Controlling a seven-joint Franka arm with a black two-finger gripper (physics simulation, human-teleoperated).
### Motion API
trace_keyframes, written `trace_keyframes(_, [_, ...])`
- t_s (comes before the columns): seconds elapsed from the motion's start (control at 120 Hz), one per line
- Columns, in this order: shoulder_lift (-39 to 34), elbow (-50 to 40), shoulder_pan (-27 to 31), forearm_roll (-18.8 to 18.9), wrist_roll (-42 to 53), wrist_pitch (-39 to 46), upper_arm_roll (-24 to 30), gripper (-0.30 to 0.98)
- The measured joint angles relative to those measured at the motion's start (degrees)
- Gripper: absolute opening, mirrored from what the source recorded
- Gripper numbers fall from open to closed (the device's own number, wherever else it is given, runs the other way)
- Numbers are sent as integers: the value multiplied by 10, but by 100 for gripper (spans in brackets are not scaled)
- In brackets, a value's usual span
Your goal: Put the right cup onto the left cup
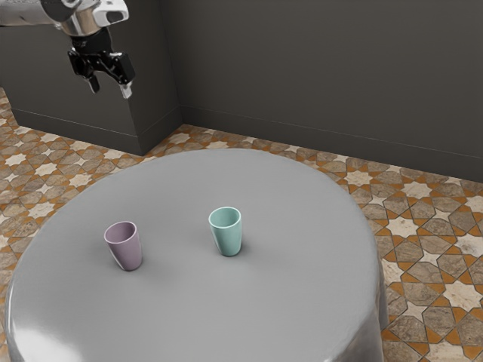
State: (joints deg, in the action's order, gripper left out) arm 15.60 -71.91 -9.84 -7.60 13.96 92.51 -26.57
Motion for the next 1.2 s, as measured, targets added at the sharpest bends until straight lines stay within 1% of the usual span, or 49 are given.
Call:
trace_keyframes(0.075, [-1,-4,-27,-1,11,-6,-2,67])
trace_keyframes(0.192, [4,-4,-43,-1,25,-5,-6,67])
trace_keyframes(0.242, [10,-5,-60,7,22,5,-3,67])
trace_keyframes(0.342, [25,-13,-70,18,6,23,27,67])
trace_keyframes(0.408, [51,-14,-72,17,-8,41,50,67])
trace_keyframes(0.542, [123,-15,-85,-24,-29,89,62,67])
trace_keyframes(0.642, [143,-41,-99,-57,-43,126,63,67])
trace_keyframes(0.7, [137,-82,-108,-80,-53,151,63,67])
trace_keyframes(0.758, [115,-134,-118,-101,-67,177,63,67])
trace_keyframes(0.817, [88,-184,-126,-114,-86,199,66,67])
trace_keyframes(0.875, [76,-216,-134,-121,-107,221,67,67])
trace_keyframes(1.017, [73,-255,-154,-124,-159,259,69,67])
trace_keyframes(1.2, [89,-257,-164,-81,-215,283,75,67])
